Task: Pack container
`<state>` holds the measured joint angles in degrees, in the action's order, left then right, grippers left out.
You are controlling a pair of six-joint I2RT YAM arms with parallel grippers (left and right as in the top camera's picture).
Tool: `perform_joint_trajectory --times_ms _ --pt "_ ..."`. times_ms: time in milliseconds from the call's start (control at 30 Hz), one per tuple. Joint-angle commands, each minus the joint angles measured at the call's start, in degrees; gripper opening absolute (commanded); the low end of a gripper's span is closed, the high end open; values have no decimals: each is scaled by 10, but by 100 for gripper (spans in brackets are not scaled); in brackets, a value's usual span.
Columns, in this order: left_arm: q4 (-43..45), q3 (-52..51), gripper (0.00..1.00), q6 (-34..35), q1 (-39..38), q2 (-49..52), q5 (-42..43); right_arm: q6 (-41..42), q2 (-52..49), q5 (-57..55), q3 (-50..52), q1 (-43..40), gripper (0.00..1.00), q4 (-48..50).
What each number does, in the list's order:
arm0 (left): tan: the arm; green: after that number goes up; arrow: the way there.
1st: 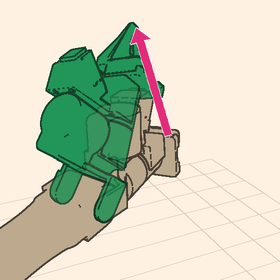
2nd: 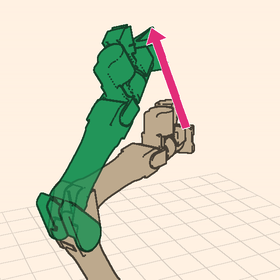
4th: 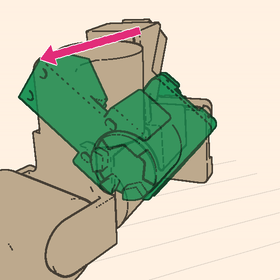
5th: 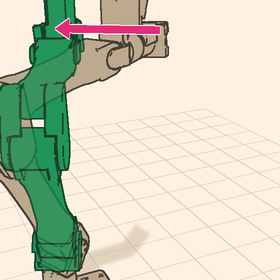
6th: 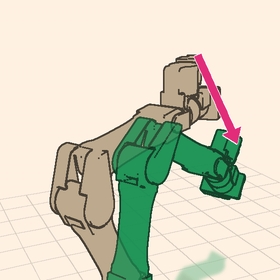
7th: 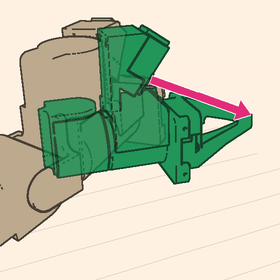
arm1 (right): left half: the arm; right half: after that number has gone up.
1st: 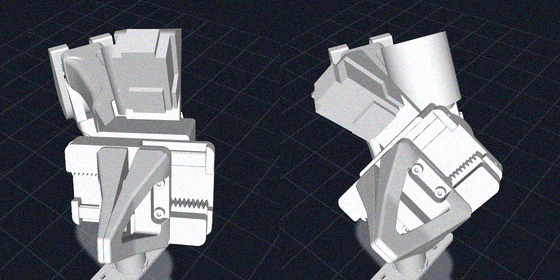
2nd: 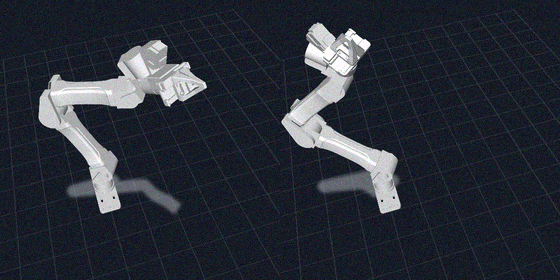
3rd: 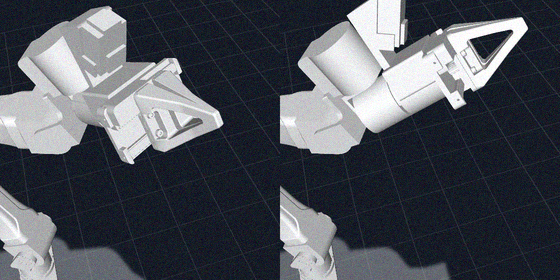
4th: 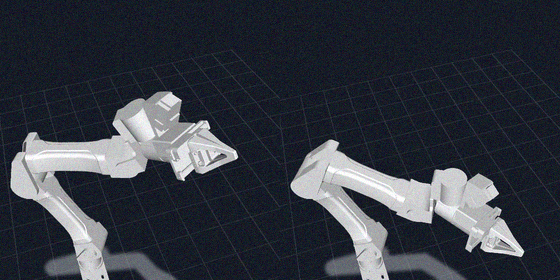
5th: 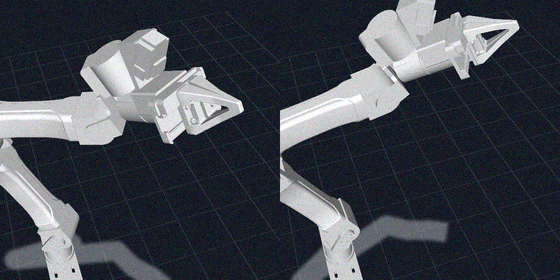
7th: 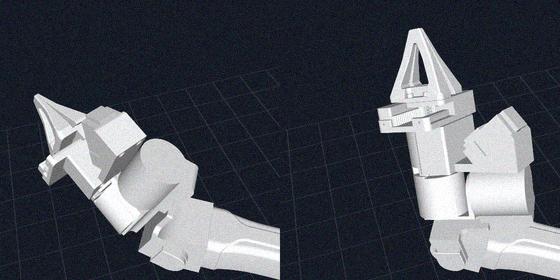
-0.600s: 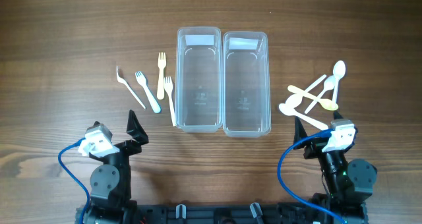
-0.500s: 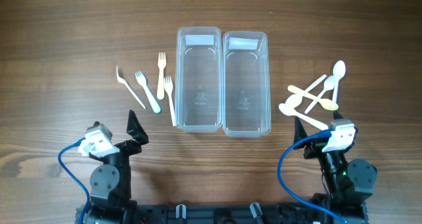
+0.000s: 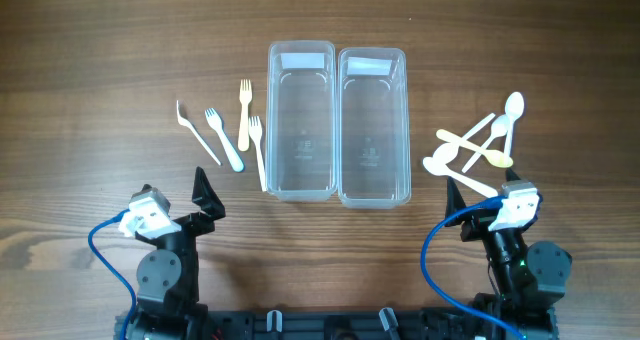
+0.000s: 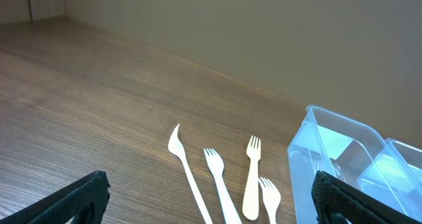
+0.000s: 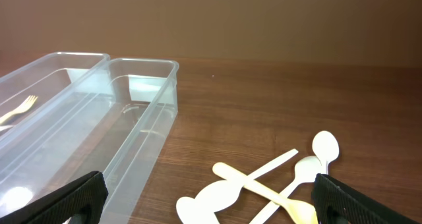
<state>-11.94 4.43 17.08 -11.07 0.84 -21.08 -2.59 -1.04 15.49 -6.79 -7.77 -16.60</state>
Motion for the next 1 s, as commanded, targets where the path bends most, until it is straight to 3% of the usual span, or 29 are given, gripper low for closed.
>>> perform_joint_trajectory --times_ms 0,967 --pt "2 -5 100 3 5 -5 5 11 2 7 5 -1 100 1" --pt "0 -5 100 -1 5 -4 2 17 2 41 5 -1 100 7"
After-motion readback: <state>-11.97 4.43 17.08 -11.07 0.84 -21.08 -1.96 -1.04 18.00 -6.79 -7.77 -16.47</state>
